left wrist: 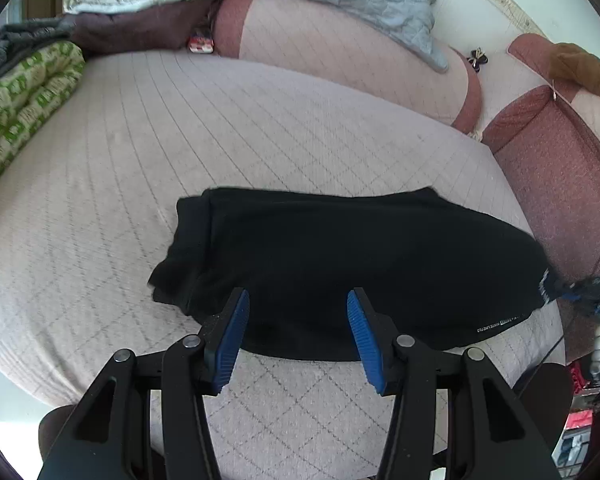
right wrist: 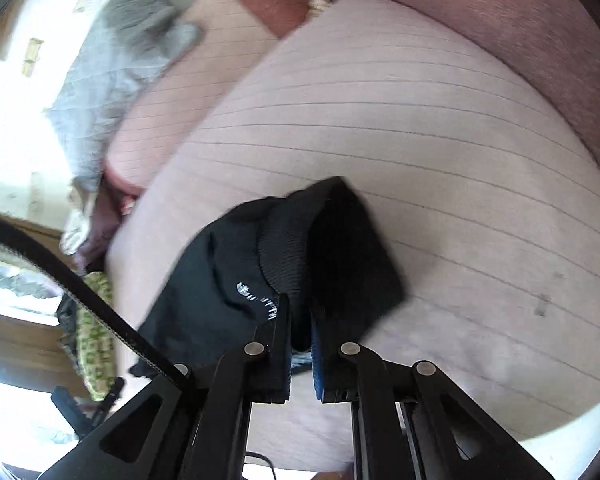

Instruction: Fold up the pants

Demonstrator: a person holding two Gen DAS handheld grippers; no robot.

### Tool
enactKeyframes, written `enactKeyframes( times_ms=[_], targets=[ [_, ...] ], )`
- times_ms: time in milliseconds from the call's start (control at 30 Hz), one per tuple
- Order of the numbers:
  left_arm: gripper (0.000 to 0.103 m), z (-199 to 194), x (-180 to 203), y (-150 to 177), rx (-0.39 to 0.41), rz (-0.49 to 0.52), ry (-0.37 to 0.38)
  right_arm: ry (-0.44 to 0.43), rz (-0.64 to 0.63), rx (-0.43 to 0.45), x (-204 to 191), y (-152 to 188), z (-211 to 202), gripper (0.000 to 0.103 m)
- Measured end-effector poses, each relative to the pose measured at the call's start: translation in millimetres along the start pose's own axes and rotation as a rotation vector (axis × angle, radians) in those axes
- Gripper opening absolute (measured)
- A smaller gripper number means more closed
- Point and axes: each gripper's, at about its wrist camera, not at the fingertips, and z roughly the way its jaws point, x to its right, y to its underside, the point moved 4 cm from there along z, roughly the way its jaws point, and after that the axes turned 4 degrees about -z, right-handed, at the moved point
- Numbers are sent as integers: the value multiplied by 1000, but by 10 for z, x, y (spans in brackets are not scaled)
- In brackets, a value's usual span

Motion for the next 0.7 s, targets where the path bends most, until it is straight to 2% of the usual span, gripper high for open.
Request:
enactKeyframes(
  times_ms=[67,100,167,267,333,367,433,500,567,633,700],
  targets=[
    [50,64,-47,8,-16,-7,-12,161,-17,-50,173,38,140,23],
    [50,69,-73,14,-19,-10,-12,267,-9,-61,271,82,184,25],
    [50,71,-138,26,-17,-17,-14,263,-6,-16,247,127,109,25],
    [51,163,-232,8,-40,-54,-4,272,-103,113,-98,214,-112,26],
    [51,303,-248,-38,-58,-78,37,229,-177,160,-414,277,-130,33],
    [51,435,-271,-53,-75,-95,18,194,-206,162,-566,313,-90,34],
    [51,606,-273,-19,-112,-102,-10,70,-275,113,-961,430,176,35],
    [51,683,-248,48,-110,-55,-51,-28,-308,27,-1262,584,533,35],
    [51,652,-194,113,-86,19,-86,-80,-333,-30,-1426,743,834,35],
    [51,603,-190,194,-84,83,-113,-76,-336,-93,-1434,858,1076,36],
    [51,537,-241,255,-96,109,-101,-72,-364,-72,-1444,965,1088,36]
  ],
)
